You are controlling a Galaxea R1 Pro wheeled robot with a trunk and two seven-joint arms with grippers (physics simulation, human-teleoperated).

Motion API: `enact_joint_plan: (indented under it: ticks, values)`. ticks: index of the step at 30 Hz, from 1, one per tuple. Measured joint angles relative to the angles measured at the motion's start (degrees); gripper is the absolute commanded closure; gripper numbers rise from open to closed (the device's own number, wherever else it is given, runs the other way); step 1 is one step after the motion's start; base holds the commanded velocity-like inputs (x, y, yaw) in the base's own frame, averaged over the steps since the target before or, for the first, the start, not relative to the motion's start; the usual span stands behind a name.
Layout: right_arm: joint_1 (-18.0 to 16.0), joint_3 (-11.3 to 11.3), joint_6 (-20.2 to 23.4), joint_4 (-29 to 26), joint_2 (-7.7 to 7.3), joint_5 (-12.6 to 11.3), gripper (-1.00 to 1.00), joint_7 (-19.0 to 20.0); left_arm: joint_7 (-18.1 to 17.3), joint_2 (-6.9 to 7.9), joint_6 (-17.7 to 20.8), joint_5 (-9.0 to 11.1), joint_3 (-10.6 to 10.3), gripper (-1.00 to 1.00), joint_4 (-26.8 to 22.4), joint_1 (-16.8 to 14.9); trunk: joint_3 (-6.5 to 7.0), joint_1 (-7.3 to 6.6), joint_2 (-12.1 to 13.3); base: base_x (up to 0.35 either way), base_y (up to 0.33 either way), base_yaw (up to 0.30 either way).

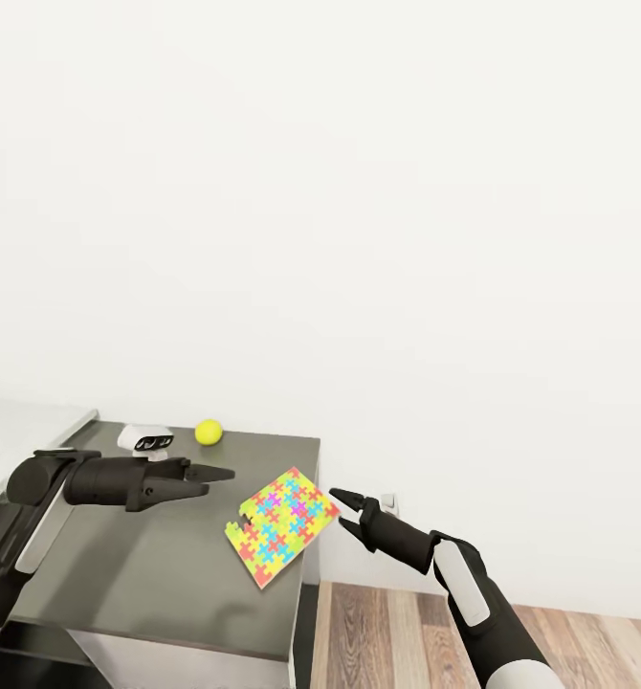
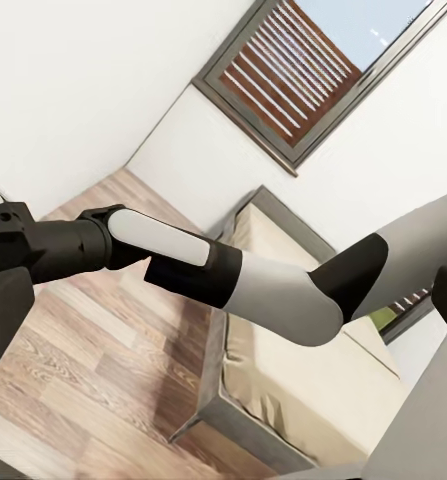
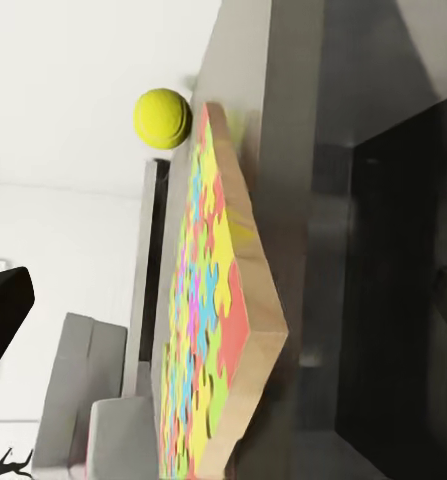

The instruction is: Put all the toys in the child's room - the three board games (two on the bed and one on the table), the two jigsaw puzzles on the table, and the tennis ball on the table - inside the toy box on the table in the child's room.

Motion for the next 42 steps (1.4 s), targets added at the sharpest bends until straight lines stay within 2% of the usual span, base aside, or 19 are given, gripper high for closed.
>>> enact_joint_plan:
  ticks: [9, 24, 42]
  values:
    - [0.0, 0.0, 0.0, 0.0, 0.07, 0.2, -1.00, -0.3, 0.0, -0.01, 0.0, 0.0, 0.0, -1.00, 0.0, 0.0, -1.62, 1.98, -3.6, 0.000, 0.000, 0.000]
    - [0.0, 0.0, 0.0, 0.0, 0.05, 0.0, -1.00, -0.1, 0.0, 0.00, 0.0, 0.0, 0.0, -1.00, 0.0, 0.0, -1.25, 1.98, -3.6, 0.000, 0.000, 0.161]
    - [0.0, 0.0, 0.0, -0.1, 0.03, 0.1, -1.00, 0.1, 0.0, -0.01, 0.0, 0.0, -0.1, -1.00, 0.0, 0.0, -1.19, 1.98, -3.6, 0.000, 0.000, 0.017]
